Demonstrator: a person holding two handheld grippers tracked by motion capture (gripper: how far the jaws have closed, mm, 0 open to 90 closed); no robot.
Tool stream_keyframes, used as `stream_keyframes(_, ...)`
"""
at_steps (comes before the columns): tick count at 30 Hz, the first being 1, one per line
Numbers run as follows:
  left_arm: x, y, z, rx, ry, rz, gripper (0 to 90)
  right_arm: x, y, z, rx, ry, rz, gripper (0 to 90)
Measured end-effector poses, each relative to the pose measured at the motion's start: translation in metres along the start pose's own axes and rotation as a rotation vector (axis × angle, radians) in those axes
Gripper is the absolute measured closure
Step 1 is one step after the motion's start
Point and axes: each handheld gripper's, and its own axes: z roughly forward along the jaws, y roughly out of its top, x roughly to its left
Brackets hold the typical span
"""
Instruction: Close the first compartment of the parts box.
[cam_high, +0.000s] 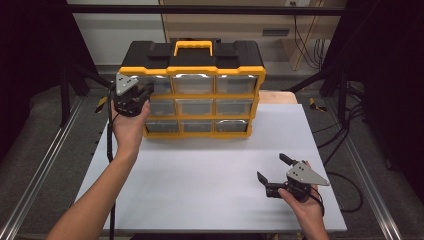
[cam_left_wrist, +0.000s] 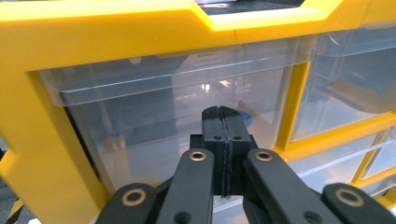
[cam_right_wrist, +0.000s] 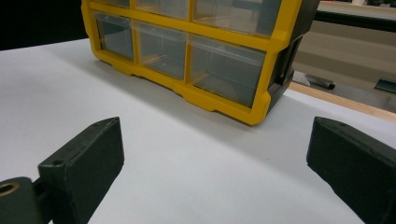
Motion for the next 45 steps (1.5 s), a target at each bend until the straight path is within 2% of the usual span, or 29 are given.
stream_keyframes(3,0.002,-0.002,-0.002,-0.006,-0.001,-0.016,90.0,0.001,0.000,0.000,0.002,0.000,-0.004,4.5)
stream_keyframes(11,0.004,-0.002,-0.009,-0.024,-0.008,-0.027,90.0,0.000,-0.001,-0.001,0.004,-0.001,-0.001,4.5)
stream_keyframes(20,0.005,-0.002,-0.016,-0.051,-0.010,-0.015,90.0,-0.002,-0.002,-0.001,0.004,-0.011,0.007,4.5)
stream_keyframes(24,0.008,-0.004,-0.022,-0.057,-0.003,-0.041,90.0,-0.001,-0.001,-0.002,0.002,-0.009,0.000,4.5)
stream_keyframes(26,0.009,-0.005,-0.024,-0.057,0.001,-0.039,90.0,0.000,-0.001,-0.003,0.002,-0.012,-0.003,4.5)
stream_keyframes(31,0.008,-0.005,-0.027,-0.059,-0.008,-0.040,90.0,-0.002,-0.001,-0.004,-0.005,-0.020,0.014,4.5)
stream_keyframes(33,0.009,-0.003,-0.028,-0.067,-0.014,-0.065,90.0,-0.003,-0.001,-0.004,-0.004,-0.022,0.020,4.5)
stream_keyframes(35,0.009,-0.001,-0.031,-0.079,-0.015,-0.051,89.9,-0.003,-0.001,-0.005,-0.005,-0.022,0.024,4.5)
stream_keyframes(39,0.007,0.000,-0.035,-0.090,-0.025,-0.037,85.1,-0.003,-0.002,-0.004,-0.002,-0.022,0.020,4.5)
stream_keyframes(41,0.005,0.001,-0.036,-0.100,-0.037,-0.009,81.5,-0.003,-0.001,-0.005,-0.005,-0.021,0.019,4.5)
stream_keyframes(45,0.000,-0.001,-0.039,-0.130,-0.048,-0.012,70.6,-0.003,-0.001,-0.006,-0.006,-0.027,0.013,4.5)
